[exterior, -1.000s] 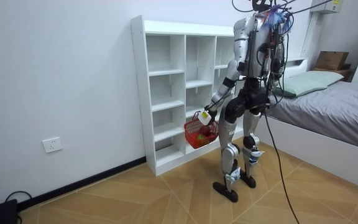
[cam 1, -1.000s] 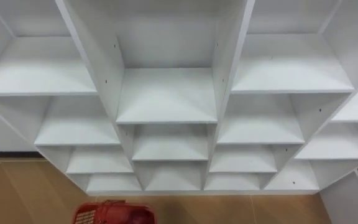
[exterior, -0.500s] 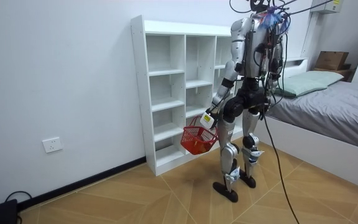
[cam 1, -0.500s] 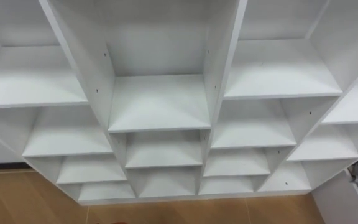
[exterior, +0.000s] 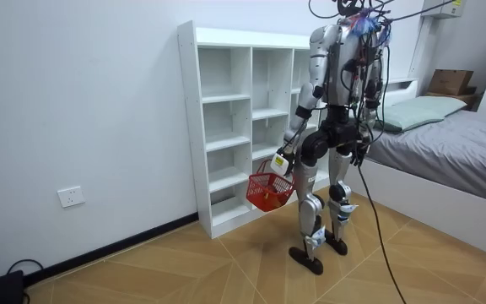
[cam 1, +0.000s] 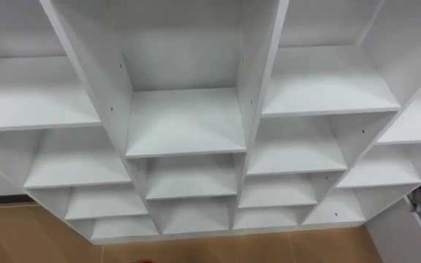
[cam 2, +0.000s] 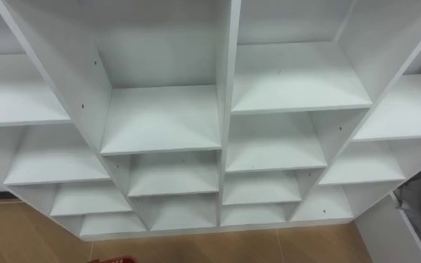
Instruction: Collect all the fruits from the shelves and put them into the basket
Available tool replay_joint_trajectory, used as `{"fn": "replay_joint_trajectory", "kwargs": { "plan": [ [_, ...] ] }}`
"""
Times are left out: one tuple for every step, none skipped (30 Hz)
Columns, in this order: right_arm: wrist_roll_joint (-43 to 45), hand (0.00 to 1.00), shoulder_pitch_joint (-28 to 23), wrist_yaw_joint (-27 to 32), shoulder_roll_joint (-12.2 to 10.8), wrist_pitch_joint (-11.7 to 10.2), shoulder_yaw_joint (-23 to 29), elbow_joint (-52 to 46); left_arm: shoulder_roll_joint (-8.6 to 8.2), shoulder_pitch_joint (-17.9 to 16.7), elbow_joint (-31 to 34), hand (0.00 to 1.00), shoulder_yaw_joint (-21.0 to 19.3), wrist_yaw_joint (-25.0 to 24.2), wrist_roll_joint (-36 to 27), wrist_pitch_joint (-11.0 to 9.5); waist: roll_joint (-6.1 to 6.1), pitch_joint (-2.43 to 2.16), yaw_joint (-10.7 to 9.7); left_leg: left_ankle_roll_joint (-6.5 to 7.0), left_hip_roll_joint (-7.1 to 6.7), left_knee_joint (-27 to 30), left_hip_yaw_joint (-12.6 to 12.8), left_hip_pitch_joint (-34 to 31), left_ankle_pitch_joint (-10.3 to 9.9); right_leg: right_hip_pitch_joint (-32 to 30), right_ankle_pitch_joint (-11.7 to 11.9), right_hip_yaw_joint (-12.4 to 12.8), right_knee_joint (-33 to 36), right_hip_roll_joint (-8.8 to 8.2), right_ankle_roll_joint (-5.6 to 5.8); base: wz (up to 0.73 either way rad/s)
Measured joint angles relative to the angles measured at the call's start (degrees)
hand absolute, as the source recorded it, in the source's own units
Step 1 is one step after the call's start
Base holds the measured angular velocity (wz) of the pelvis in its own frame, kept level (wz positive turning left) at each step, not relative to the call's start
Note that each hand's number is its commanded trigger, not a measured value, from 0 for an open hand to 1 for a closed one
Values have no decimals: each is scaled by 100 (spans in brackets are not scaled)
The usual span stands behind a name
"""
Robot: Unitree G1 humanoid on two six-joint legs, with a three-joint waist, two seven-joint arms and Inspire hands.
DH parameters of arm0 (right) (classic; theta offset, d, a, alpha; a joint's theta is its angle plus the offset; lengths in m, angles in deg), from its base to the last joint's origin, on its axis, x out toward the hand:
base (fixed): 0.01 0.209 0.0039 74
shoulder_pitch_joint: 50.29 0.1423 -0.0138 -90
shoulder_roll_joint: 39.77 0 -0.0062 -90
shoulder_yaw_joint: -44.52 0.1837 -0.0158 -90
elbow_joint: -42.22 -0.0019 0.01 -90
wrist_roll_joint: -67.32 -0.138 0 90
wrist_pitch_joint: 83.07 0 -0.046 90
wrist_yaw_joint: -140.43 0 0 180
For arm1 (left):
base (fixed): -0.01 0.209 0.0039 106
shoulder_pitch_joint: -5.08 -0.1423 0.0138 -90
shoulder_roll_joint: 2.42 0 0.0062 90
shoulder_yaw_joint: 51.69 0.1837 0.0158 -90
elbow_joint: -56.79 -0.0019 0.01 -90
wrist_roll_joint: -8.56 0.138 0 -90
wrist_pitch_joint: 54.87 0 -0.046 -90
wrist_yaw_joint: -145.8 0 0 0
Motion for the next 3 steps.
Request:
{"fn": "replay_joint_trajectory", "kwargs": {
  "plan": [
    [149,0,10,0,0,-1,3,-2,-2,22,-6,100,6,41,0,2,0,0,-16,0,0,-1,8,4,-4,0,-1,1,0,1,2,-5],
    [186,0,15,0,1,-3,4,-2,-1,21,-20,100,6,54,0,3,-1,0,-23,1,0,-2,11,6,-6,1,-1,3,1,1,2,-3],
    [313,0,27,0,1,-3,6,-1,-1,31,-56,100,8,84,0,6,-4,1,-32,1,0,-3,15,10,-8,1,-2,6,1,1,4,0]
  ]
}}
